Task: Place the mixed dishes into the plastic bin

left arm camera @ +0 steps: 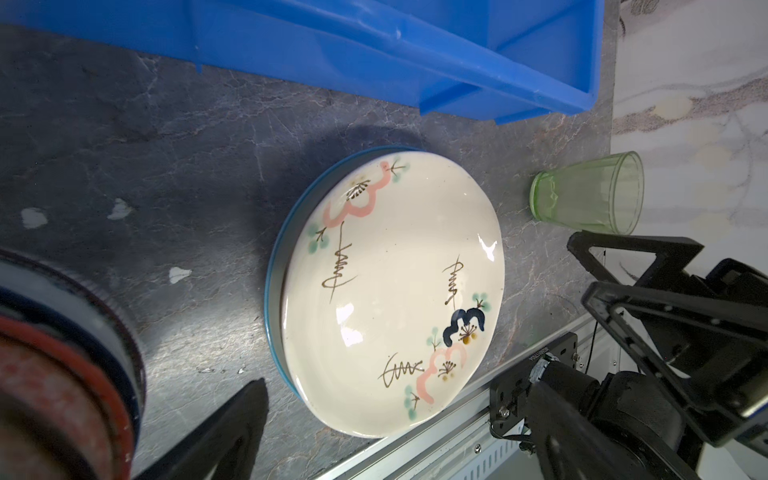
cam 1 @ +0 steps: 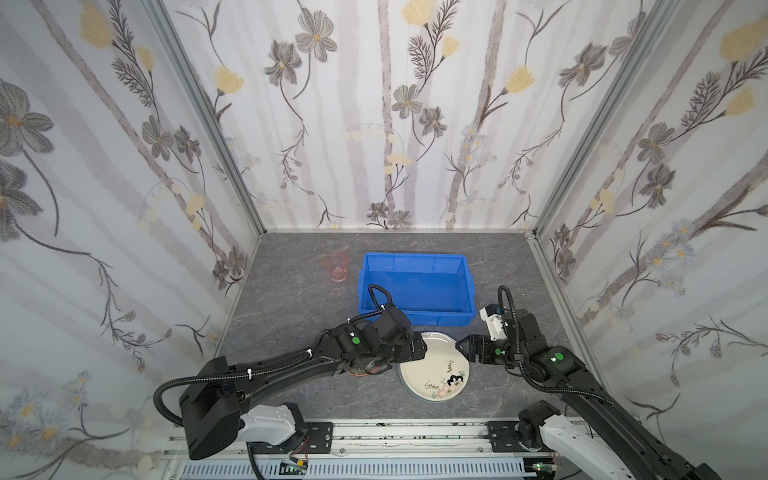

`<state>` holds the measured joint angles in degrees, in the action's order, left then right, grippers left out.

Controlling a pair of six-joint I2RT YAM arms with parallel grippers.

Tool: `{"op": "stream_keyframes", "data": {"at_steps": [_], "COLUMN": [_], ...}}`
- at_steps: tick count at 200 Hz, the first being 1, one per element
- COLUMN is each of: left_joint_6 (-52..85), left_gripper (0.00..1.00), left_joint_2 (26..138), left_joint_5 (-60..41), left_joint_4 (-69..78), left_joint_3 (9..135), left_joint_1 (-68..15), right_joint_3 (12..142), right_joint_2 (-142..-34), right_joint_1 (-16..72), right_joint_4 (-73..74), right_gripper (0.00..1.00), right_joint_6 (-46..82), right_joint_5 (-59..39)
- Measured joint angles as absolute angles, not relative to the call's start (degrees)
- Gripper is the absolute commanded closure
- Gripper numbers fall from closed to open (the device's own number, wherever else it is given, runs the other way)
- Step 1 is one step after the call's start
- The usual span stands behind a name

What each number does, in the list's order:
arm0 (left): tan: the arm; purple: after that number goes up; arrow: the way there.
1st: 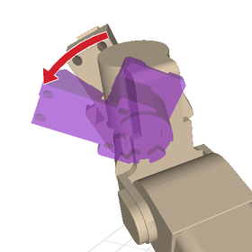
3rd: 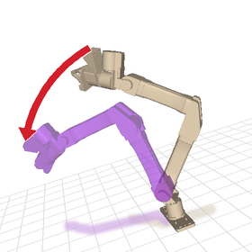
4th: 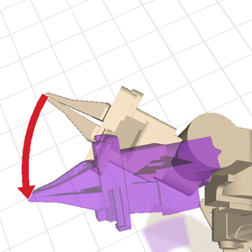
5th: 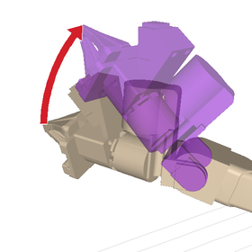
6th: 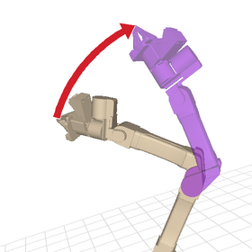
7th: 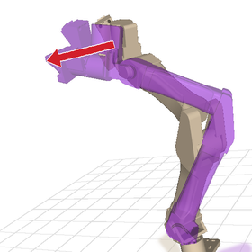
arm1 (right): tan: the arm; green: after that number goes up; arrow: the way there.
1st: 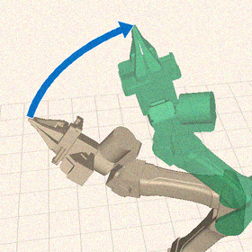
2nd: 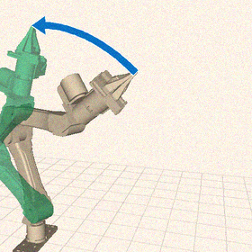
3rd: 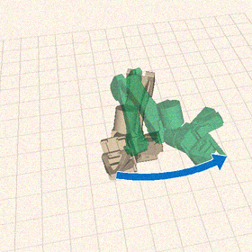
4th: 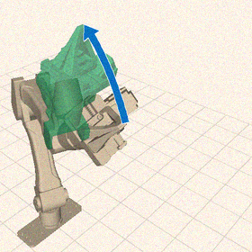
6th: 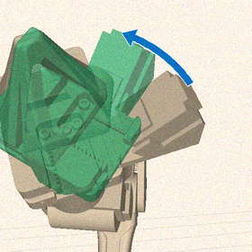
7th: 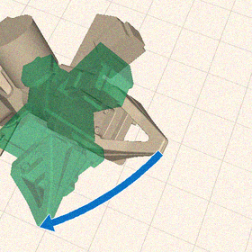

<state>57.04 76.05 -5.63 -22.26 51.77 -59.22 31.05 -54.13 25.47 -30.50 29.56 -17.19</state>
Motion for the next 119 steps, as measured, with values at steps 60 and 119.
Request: {"op": "stream_keyframes", "data": {"at_steps": [60, 119], "left_joint_6": [58.48, 59.79], "left_gripper": [0.00, 0.00], "left_joint_2": [81.95, 85.91], "left_joint_5": [-5.15, -3.20], "left_joint_4": [-22.17, -23.09], "left_joint_3": [53.84, 55.96], "left_joint_1": [-60.80, -61.56], "right_joint_3": [28.29, 25.78], "right_joint_2": [-55.53, -55.55], "right_joint_1": [26.02, 26.17], "right_joint_4": [-29.32, -27.46], "right_gripper": [0.12, 0.12], "right_joint_6": [31.73, 33.54], "right_joint_5": [-17.17, -17.19]}}
